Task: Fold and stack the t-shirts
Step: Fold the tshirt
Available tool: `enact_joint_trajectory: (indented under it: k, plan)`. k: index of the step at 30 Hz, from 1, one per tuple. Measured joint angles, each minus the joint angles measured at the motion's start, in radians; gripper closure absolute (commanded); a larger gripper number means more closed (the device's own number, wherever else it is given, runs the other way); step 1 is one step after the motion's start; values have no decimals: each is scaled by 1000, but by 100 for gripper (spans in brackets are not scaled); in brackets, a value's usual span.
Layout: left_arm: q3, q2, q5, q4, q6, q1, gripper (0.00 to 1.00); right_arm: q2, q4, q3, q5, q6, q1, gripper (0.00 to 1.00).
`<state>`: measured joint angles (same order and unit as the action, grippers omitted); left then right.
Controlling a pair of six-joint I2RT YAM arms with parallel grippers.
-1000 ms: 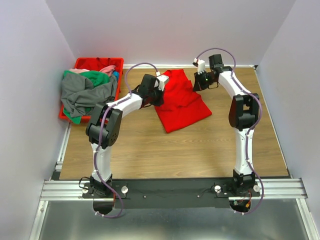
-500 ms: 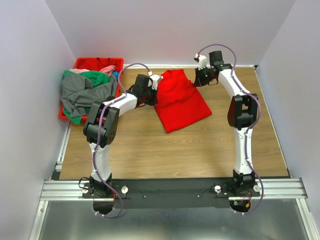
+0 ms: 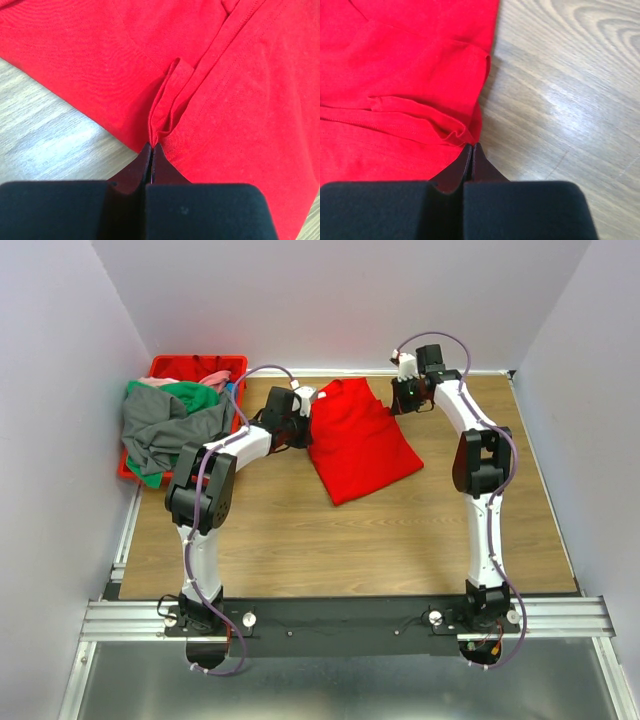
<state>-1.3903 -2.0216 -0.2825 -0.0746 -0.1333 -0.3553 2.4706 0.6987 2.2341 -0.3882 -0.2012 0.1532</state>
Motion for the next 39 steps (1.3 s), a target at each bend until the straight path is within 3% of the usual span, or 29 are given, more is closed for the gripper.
enact_joint_trajectory:
  k: [2, 3, 5, 6, 7, 11, 14, 20, 25, 32, 35, 36, 39]
  plan:
    - [0, 0, 0, 1, -3, 0, 100, 0, -3, 2, 3, 8, 0, 96]
    - [0, 0, 1, 3, -5, 1, 84, 0, -6, 2, 3, 14, 0, 80]
    - [0, 0, 3, 6, -12, 1, 66, 1, -10, 2, 3, 16, -2, 67]
    - [0, 0, 10, 6, -13, 1, 51, 2, -16, 2, 3, 24, -3, 61]
    - [0, 0, 20, 6, -17, 1, 49, 2, -20, 2, 4, 30, -3, 52]
    - [16, 39, 120, 6, -28, 1, 39, 0, -26, 0, 19, 34, -6, 41]
    - [67, 147, 185, 13, -13, 2, 29, -28, -37, -39, 14, 27, -18, 23]
    - [199, 497, 162, 100, 28, 6, 27, -261, -51, -368, -141, -66, -114, 22]
    - [429, 704, 48, 181, -66, -3, 28, -438, -68, -671, -185, -135, -169, 27]
    - [723, 842, -3, 162, -199, -102, 28, -449, -65, -821, -187, -140, -141, 35]
    - [755, 941, 2, 168, -218, -119, 18, -449, -72, -822, -181, -138, -141, 44]
    - [765, 1008, 15, 184, -219, -119, 6, -449, -77, -826, -178, -137, -141, 47]
    - [776, 1157, 61, 255, -216, -117, 2, -451, -92, -843, -177, -136, -142, 69]
